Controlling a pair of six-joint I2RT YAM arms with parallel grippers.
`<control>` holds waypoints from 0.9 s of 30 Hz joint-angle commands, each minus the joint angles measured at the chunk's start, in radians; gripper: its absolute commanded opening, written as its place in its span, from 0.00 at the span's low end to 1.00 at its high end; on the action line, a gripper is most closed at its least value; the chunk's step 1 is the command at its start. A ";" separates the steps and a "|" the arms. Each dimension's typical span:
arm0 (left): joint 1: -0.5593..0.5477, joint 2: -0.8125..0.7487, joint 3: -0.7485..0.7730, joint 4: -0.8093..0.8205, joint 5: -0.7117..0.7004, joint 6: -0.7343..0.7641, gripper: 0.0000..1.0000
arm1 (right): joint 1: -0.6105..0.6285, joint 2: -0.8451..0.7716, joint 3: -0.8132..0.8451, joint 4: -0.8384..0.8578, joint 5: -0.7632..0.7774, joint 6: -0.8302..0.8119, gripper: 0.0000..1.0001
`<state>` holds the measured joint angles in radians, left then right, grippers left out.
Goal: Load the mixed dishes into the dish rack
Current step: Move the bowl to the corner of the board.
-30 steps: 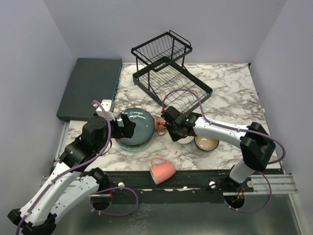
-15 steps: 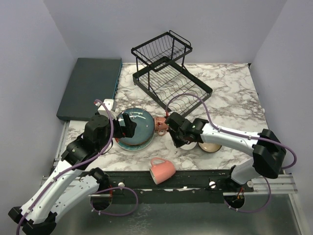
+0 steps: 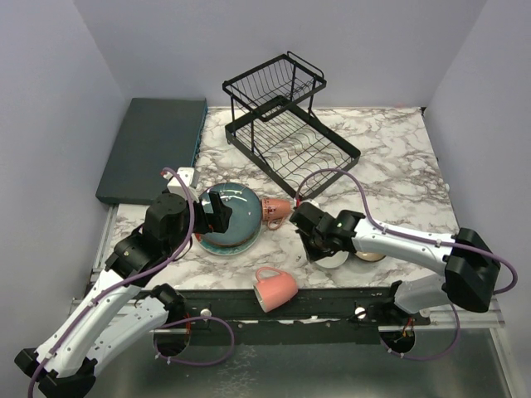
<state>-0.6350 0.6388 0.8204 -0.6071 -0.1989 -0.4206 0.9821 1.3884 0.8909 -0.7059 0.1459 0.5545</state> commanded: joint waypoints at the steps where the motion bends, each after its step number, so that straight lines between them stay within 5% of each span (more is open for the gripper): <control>1: 0.006 0.002 -0.007 0.012 -0.005 0.015 0.99 | 0.003 -0.007 -0.038 -0.140 0.011 0.078 0.03; 8: 0.008 0.004 -0.007 0.012 -0.001 0.016 0.99 | 0.003 0.011 0.047 -0.186 0.056 0.075 0.40; 18: 0.008 -0.005 -0.007 0.013 0.004 0.016 0.99 | 0.003 0.038 0.228 -0.197 0.128 0.029 0.49; 27: 0.009 -0.014 -0.008 0.012 0.010 0.015 0.99 | 0.008 0.036 0.264 -0.075 -0.078 -0.060 0.53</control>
<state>-0.6300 0.6361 0.8204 -0.6071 -0.1986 -0.4179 0.9817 1.4250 1.1423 -0.8528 0.1886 0.5491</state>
